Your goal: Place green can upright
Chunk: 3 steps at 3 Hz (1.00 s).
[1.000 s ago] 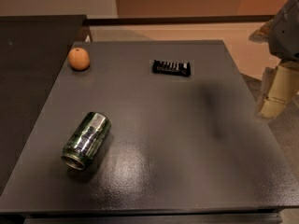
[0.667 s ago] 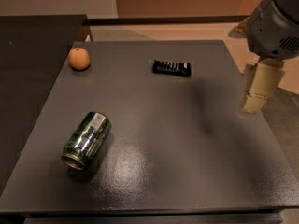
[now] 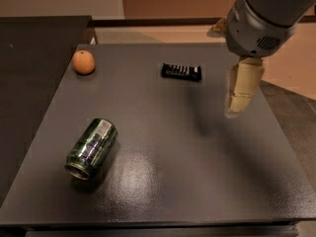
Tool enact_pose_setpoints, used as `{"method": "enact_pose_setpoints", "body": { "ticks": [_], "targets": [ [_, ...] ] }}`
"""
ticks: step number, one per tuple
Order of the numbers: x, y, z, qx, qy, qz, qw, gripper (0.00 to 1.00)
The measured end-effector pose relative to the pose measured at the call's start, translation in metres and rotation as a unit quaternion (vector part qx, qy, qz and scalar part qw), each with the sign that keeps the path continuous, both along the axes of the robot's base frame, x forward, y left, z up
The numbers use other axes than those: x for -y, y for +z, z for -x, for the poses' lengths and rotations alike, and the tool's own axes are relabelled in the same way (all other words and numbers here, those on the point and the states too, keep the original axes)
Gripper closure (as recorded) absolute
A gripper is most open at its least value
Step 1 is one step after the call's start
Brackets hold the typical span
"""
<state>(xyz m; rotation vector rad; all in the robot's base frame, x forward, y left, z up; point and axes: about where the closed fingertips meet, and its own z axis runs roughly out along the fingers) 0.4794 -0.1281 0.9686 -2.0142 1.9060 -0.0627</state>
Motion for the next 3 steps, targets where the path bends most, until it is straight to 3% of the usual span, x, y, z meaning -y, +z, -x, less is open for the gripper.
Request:
{"method": "enact_pose_setpoints", "body": {
  "ticks": [1,2,3],
  "targets": [
    [-0.054,-0.003,-0.015,0.028,0.102,0.021,0.9942,0.00],
    [-0.104,-0.007,-0.020,0.056,0.215,0.049,0.9739,0.00],
    [-0.133,-0.012,-0.013,0.072,0.305,0.069,0.9471,0.00]
  ]
}}
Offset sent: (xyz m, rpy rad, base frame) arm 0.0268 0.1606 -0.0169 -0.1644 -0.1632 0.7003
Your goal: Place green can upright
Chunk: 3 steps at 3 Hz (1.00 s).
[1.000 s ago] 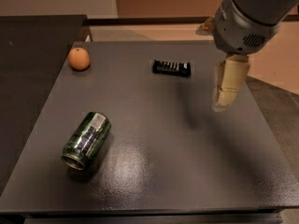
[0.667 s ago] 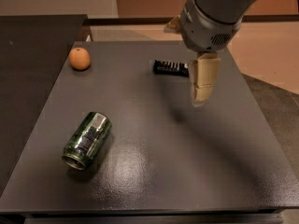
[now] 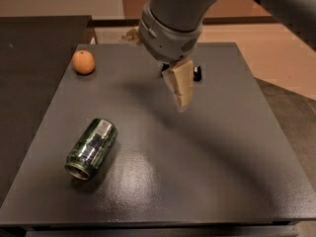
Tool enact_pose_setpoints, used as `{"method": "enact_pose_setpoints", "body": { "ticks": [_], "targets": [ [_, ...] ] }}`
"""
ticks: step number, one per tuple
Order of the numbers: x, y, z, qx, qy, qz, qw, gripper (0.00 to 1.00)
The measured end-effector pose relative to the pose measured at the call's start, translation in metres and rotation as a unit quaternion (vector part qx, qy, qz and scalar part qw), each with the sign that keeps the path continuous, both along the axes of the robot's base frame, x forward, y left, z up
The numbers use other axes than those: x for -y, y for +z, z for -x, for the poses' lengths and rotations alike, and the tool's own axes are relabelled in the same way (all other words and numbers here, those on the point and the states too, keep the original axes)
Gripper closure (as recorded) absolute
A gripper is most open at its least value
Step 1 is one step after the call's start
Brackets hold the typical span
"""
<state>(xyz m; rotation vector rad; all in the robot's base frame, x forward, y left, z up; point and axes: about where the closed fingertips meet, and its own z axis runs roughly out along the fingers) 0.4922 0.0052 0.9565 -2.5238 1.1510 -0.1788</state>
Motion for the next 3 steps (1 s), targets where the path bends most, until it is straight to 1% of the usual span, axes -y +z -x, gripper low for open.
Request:
{"method": "enact_pose_setpoints", "body": {
  "ticks": [1,2,3],
  "targets": [
    [-0.024,-0.015,0.018,0.003,0.090,0.027,0.9956,0.00],
    [-0.044,-0.035,0.042,-0.003,0.160,0.053,0.9856,0.00],
    [-0.065,-0.051,0.064,-0.015,0.214,0.072,0.9740,0.00]
  ]
}}
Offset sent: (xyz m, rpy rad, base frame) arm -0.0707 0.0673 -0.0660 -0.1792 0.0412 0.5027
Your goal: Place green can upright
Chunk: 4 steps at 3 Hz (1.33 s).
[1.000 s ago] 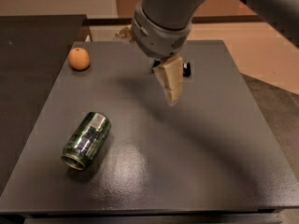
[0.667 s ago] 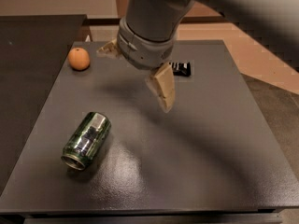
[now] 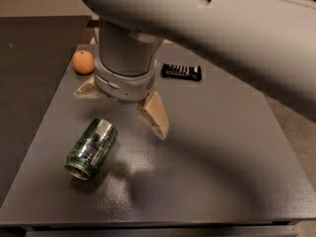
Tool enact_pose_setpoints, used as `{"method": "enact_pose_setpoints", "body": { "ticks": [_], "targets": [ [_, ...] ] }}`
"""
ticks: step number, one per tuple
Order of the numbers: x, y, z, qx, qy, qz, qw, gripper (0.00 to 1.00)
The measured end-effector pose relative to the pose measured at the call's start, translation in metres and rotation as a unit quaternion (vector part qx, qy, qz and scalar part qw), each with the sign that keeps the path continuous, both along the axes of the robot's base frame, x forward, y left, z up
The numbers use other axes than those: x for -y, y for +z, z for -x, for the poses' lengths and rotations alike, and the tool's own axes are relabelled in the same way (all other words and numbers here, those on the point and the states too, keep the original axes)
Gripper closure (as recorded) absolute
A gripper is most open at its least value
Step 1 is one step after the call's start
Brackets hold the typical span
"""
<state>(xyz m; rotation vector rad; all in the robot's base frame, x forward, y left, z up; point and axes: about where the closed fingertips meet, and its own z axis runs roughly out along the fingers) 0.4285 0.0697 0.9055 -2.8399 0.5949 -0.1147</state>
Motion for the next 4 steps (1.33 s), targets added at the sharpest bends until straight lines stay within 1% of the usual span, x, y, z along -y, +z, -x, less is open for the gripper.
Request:
{"method": "enact_pose_setpoints", "body": {
  "ticks": [1,2,3,4],
  "targets": [
    [-0.022,-0.014,0.014,-0.013,0.035,0.018,0.9991,0.00],
    [-0.039,-0.029,0.018,-0.026,0.051,0.040,0.9975,0.00],
    [-0.048,-0.044,0.020,-0.040,0.053,0.061,0.9959,0.00],
    [-0.053,-0.054,0.021,-0.051,0.044,0.075,0.9949,0.00]
  ]
}}
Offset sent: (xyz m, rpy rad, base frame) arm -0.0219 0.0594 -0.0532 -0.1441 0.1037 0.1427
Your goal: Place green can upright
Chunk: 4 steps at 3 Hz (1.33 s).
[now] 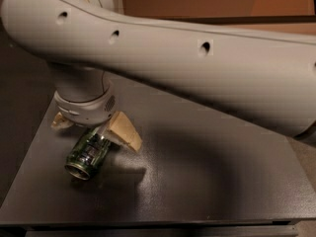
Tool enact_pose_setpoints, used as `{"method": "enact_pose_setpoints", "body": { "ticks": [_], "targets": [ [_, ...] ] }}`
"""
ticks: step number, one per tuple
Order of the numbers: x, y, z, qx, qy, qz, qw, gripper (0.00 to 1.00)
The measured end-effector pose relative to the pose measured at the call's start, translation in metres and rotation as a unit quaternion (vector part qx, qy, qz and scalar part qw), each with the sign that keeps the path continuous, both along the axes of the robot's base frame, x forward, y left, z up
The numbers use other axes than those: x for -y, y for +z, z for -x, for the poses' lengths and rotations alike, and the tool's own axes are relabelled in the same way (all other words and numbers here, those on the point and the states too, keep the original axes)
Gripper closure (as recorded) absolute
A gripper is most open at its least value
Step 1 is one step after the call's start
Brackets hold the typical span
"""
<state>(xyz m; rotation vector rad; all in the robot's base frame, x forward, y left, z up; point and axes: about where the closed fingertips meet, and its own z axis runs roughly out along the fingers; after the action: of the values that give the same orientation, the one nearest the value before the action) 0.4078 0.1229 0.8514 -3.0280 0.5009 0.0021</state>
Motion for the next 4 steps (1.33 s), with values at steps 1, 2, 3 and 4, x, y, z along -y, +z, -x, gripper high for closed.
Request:
{"method": "enact_pose_setpoints", "body": {
  "ticks": [1,2,3,4],
  "targets": [
    [-0.004,-0.006,0.004,-0.012,-0.014,0.003,0.9998,0.00],
    [-0.009,-0.010,0.014,-0.027,-0.033,0.001,0.9991,0.00],
    [-0.010,-0.008,0.019,-0.028,-0.035,-0.005,0.9990,0.00],
    [-0.012,-0.007,0.023,-0.028,-0.032,-0.008,0.9991,0.18]
  ]
}}
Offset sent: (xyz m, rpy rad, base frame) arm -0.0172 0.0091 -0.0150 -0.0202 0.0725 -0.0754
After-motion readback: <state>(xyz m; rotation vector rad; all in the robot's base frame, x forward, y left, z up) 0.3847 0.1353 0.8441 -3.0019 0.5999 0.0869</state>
